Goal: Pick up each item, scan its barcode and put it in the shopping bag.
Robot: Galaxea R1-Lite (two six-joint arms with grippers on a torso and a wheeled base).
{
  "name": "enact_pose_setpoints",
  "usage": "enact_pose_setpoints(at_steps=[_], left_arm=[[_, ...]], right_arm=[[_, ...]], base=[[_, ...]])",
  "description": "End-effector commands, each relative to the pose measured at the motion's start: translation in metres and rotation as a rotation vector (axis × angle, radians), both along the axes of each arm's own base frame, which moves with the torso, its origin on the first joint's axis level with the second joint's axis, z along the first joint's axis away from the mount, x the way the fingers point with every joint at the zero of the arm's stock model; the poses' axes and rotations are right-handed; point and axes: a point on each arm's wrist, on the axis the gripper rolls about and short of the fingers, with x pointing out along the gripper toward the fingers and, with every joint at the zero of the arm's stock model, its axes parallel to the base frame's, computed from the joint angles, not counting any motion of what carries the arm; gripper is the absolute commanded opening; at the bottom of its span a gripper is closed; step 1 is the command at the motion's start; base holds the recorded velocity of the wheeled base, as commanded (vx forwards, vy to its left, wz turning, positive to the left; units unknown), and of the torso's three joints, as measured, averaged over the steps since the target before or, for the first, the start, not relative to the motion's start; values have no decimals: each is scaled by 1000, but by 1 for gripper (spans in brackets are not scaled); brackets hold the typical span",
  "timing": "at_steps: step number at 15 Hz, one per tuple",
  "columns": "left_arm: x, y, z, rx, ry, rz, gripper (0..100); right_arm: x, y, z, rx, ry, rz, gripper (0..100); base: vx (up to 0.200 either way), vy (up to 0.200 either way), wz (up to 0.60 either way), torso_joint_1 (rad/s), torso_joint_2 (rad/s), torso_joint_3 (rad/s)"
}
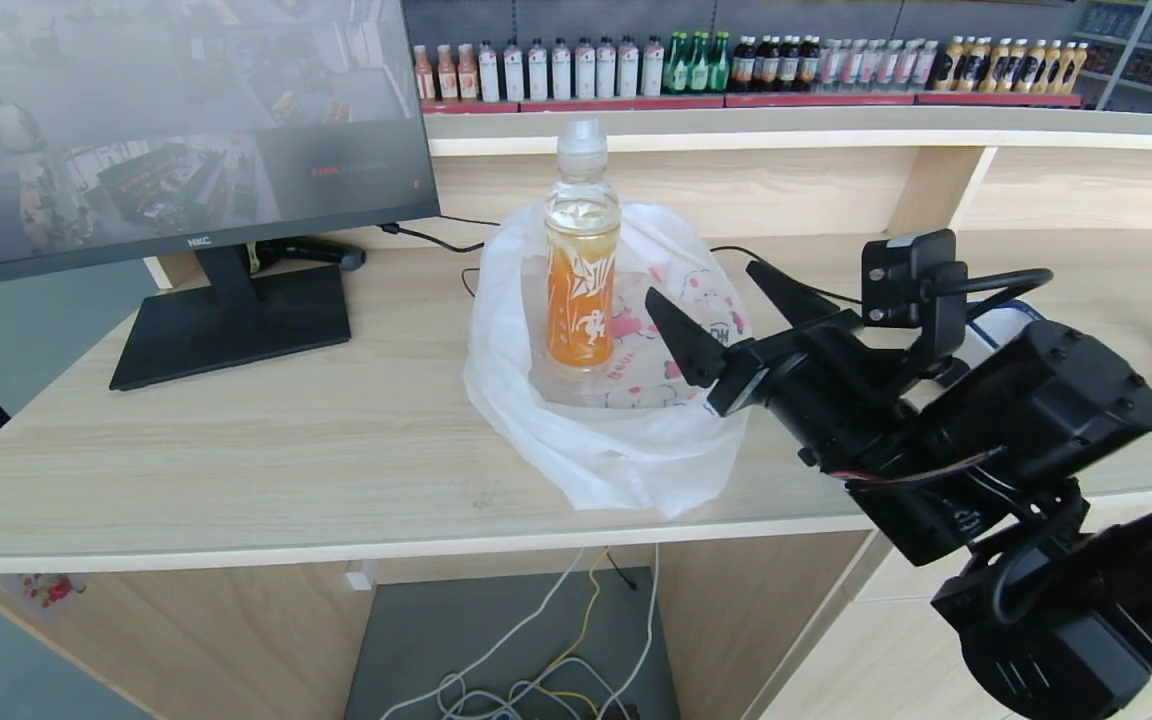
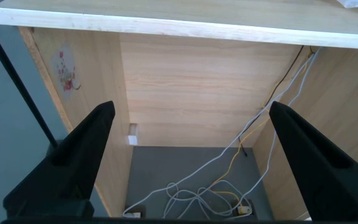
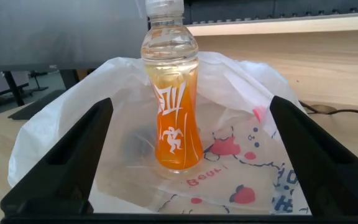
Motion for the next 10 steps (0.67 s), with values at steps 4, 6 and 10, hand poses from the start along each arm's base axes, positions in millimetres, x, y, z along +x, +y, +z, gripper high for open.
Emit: enact_pose_setpoints(at_steps=[4, 6, 10], left_arm=[[0, 0, 0, 0, 0, 1, 100], [0, 0, 0, -1, 0, 2, 100], [0, 0, 0, -1, 0, 2, 100]], right_arm=[[-19, -16, 3, -9, 12, -11, 100], [-21, -18, -3, -23, 34, -21, 100], [-24, -19, -10, -40, 58, -21, 100]], base=[[0, 0, 0, 0, 0, 0], [0, 0, 0, 0, 0, 0], [-100, 0, 0, 0, 1, 1]])
